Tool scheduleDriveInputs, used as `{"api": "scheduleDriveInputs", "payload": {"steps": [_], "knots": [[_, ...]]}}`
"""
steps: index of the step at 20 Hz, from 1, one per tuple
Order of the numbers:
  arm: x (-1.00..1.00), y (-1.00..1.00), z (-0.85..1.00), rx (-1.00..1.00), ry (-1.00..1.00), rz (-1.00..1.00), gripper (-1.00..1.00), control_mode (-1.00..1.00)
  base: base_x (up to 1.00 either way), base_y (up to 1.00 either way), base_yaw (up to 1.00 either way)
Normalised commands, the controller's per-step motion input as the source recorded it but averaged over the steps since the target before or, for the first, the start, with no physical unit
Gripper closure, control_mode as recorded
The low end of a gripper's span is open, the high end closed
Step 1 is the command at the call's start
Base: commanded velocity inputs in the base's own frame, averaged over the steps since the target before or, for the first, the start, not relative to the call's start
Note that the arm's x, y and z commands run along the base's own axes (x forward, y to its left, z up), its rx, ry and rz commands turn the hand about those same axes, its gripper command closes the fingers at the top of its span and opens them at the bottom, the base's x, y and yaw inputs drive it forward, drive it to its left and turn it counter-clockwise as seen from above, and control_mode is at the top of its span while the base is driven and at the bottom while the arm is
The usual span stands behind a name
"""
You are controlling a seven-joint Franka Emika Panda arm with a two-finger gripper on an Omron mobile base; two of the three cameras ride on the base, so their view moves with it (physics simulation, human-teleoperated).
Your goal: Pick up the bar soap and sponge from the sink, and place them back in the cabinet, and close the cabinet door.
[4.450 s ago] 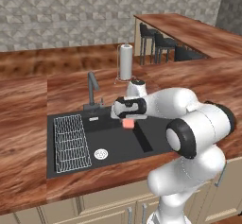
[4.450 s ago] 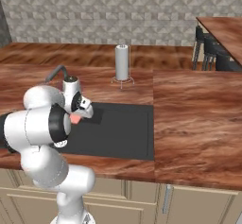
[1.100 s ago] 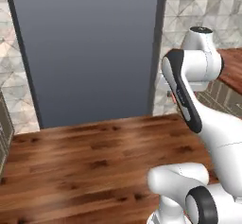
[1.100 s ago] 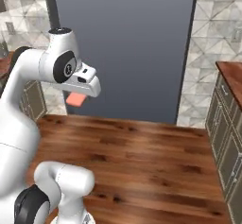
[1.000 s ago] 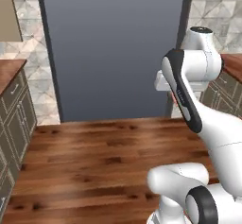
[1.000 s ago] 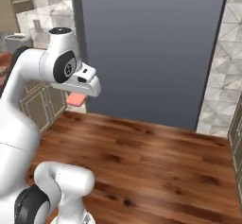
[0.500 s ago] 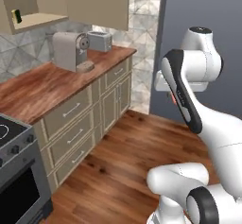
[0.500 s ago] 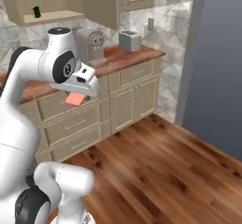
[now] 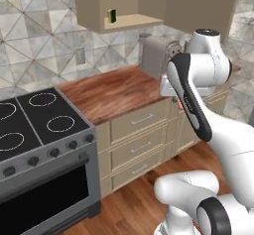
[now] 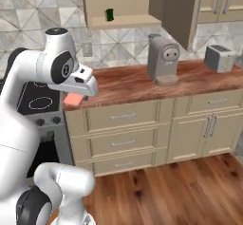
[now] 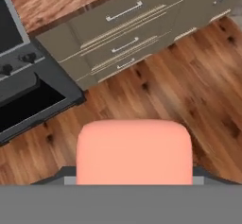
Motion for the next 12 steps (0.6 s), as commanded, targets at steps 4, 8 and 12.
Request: {"api": "scheduleDriveInputs", "payload": {"steps": [4,8,12], "knots": [[0.0,0.0,0.0,0.0,0.0,0.0,1.0,1.0,0.97,-0.53,0.54],[0.0,0.0,0.0,0.0,0.0,0.0,1.0,1.0,0.99,-0.62,0.47],[0.0,0.0,0.0,0.0,0.0,0.0,1.0,1.0,0.67,-0.49,0.37]]}}
